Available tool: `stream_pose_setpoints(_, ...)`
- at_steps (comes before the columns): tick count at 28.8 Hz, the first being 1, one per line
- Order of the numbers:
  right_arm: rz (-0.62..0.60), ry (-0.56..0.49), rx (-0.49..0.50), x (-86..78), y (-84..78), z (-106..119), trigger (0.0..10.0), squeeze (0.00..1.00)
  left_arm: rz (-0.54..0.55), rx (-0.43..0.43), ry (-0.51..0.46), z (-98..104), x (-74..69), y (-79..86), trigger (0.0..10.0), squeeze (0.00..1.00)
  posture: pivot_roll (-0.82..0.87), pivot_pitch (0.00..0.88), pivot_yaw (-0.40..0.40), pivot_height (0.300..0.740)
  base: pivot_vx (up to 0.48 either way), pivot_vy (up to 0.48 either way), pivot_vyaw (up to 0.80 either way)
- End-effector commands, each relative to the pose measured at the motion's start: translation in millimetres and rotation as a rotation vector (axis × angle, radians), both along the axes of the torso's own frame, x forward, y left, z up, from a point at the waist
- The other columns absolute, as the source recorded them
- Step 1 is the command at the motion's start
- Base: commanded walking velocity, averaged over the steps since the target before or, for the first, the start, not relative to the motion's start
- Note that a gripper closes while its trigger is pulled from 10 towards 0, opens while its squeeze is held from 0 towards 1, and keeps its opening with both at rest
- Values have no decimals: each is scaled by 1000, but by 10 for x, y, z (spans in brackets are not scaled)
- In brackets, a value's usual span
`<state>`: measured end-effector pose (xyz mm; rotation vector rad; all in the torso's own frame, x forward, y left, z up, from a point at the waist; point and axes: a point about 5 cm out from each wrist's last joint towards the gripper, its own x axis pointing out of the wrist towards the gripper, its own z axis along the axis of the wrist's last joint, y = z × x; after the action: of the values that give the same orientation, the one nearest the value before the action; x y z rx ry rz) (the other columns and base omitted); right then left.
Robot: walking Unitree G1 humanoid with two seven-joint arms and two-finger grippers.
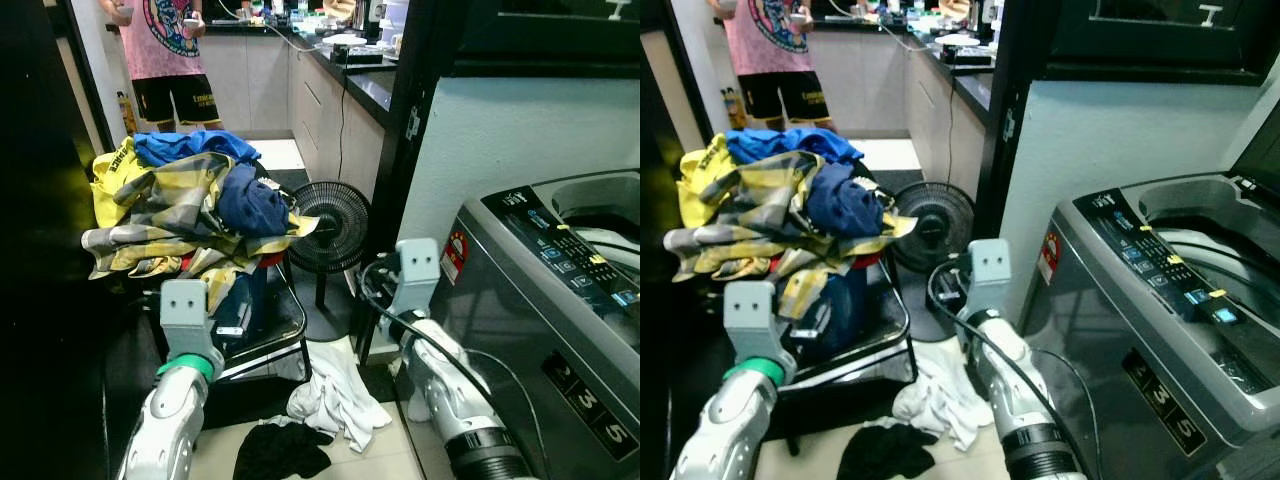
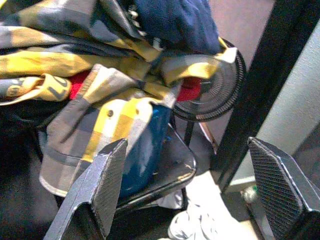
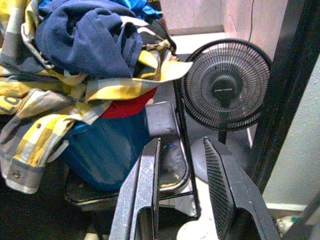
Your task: Clothes washing
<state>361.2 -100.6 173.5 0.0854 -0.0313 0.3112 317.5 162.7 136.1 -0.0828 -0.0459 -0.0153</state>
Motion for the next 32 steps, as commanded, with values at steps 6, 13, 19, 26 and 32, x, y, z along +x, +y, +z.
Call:
stream_pose_setpoints(6,18,-14,-44,-16,-109,35,10000,0,63,49,-6,-46,-73,107,10000,0,75,11,-25,740,0,0,0)
stream_pose_setpoints(13,-6,-7,-40,-44,-159,-39,10000,0,90,-12,-13,-66,-123,185,10000,0,47,12,2,740,0,0,0)
stream_pose_setpoints(19,-8,5,-52,-85,-174,-110,10000,0,68,12,-31,-41,-129,119,10000,0,47,22,0,740,229,0,0)
stream_pose_setpoints(26,25,-8,-83,-109,-133,-85,10000,0,76,21,-52,11,-142,124,10000,0,45,25,-13,740,320,0,343)
stream_pose_setpoints(32,44,-35,-84,-90,-106,5,10000,0,73,35,-61,29,-152,127,10000,0,44,21,-19,740,328,0,800)
